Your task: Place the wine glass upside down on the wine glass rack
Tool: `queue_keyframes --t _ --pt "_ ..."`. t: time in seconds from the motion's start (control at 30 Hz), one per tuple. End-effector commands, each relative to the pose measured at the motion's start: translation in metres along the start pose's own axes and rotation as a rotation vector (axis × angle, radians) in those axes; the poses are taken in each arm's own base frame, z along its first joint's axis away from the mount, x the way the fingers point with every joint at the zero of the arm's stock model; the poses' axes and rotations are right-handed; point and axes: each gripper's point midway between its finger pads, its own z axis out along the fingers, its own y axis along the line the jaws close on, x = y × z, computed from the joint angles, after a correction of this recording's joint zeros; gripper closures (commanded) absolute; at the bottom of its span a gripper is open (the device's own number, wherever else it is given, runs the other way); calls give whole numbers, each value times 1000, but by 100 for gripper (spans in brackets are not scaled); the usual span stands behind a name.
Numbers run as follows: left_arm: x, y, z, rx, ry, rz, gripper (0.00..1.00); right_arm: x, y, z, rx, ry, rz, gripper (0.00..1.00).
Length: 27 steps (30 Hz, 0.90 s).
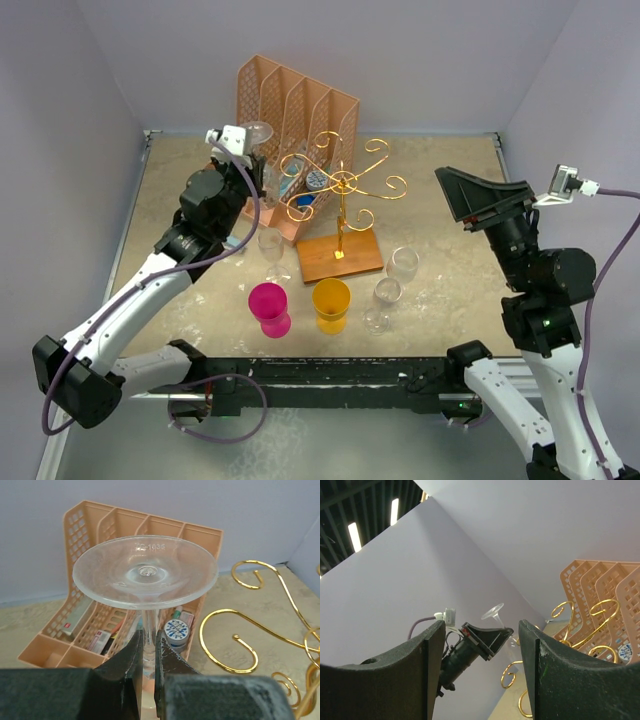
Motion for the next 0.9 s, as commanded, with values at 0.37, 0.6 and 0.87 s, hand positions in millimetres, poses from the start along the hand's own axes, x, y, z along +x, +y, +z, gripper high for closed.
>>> queue_keyframes --t 0.37,0.6,0.87 --pt "-8 -13 -17 157 -226 -75 100 -18 21 -7 -49 -59 -41 38" --pt "-5 -17 -22 193 -259 -57 100 -20 19 -9 -44 -75 -44 38" --pt "7 -28 -29 275 -274 -6 100 -19 14 -12 -27 -77 -39 38"
